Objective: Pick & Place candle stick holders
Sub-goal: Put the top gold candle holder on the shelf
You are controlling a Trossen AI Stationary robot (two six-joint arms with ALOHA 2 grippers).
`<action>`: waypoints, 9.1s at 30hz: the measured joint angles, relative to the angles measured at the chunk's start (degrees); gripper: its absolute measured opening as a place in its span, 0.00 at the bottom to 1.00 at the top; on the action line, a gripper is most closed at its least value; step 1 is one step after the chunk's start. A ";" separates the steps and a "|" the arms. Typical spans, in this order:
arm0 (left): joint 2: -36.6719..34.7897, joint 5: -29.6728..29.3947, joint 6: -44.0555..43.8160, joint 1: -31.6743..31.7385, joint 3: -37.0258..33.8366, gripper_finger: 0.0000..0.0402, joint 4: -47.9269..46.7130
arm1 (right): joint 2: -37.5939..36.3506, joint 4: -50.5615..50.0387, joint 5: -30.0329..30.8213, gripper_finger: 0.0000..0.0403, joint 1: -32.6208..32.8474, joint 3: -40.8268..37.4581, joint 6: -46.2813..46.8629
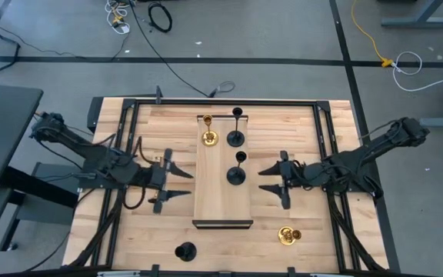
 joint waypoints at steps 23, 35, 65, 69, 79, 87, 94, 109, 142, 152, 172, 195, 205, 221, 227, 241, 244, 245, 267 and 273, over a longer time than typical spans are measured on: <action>-8.22 -7.11 -84.51 -6.12 0.00 0.52 -64.84 | -1.76 -1.99 0.13 0.54 9.63 0.00 5.10; -6.42 3.02 -103.48 -4.14 -7.94 0.52 -64.74 | -1.76 -0.23 0.14 0.54 11.97 0.00 5.08; -4.42 4.66 -104.48 7.35 -29.97 0.52 -39.92 | -1.69 3.46 0.15 0.54 13.96 0.00 3.55; -4.42 4.68 -104.44 8.42 -32.40 0.52 -35.96 | -1.69 3.43 0.15 0.54 13.96 0.00 3.52; -4.55 6.02 -101.34 10.77 -34.99 0.42 -32.36 | -1.69 3.41 0.15 0.54 13.96 0.00 3.33; -4.55 7.71 -96.43 12.27 -35.08 0.12 -33.78 | -1.68 3.39 0.15 0.54 13.96 0.00 3.33; -4.50 7.47 -95.83 12.39 -35.08 0.04 -34.63 | -1.67 3.39 0.15 0.54 13.93 0.00 3.33; -4.35 -3.24 -77.01 12.37 -23.24 0.03 -34.76 | -1.67 3.63 0.61 0.54 13.93 0.00 3.55; -3.93 -16.98 -9.24 -1.26 -10.88 0.03 13.50 | -1.47 4.70 2.14 0.54 13.93 0.00 3.55; 2.89 -7.46 2.43 1.92 -10.93 0.03 28.64 | -1.21 5.70 1.83 0.54 13.93 0.01 3.57; 7.96 4.84 5.67 11.79 -10.92 0.03 35.40 | -1.05 5.42 1.62 0.54 13.93 0.00 3.72; 9.04 16.46 4.32 16.74 -32.61 0.03 78.83 | 0.82 5.56 1.68 0.54 13.93 0.00 4.64; 20.37 18.01 4.27 18.45 -26.01 0.03 82.21 | 0.82 6.10 1.68 0.54 13.95 0.00 4.64; 28.76 19.64 1.13 21.13 -25.94 0.03 89.01 | 0.82 6.01 1.68 0.54 13.93 0.00 3.59; 30.49 19.65 1.09 22.09 -25.94 0.03 89.84 | 0.82 6.01 1.68 0.54 13.93 0.00 3.57; 30.88 20.53 0.35 22.77 -25.94 0.04 90.38 | 0.82 5.99 1.68 0.54 13.93 0.01 3.33; 30.88 20.53 0.37 22.77 -25.94 0.03 90.38 | 0.82 5.99 1.68 0.54 13.93 0.00 3.09; 30.88 20.53 0.37 22.77 -25.94 0.03 90.44 | 0.82 5.99 1.68 0.54 13.93 0.02 3.09; 30.91 20.99 0.08 22.75 -23.02 0.04 82.46 | 0.82 5.95 3.10 0.54 13.91 0.00 3.11; 30.91 20.99 0.08 22.75 -23.02 0.06 82.45 | 0.82 5.93 3.10 0.54 13.93 0.00 3.11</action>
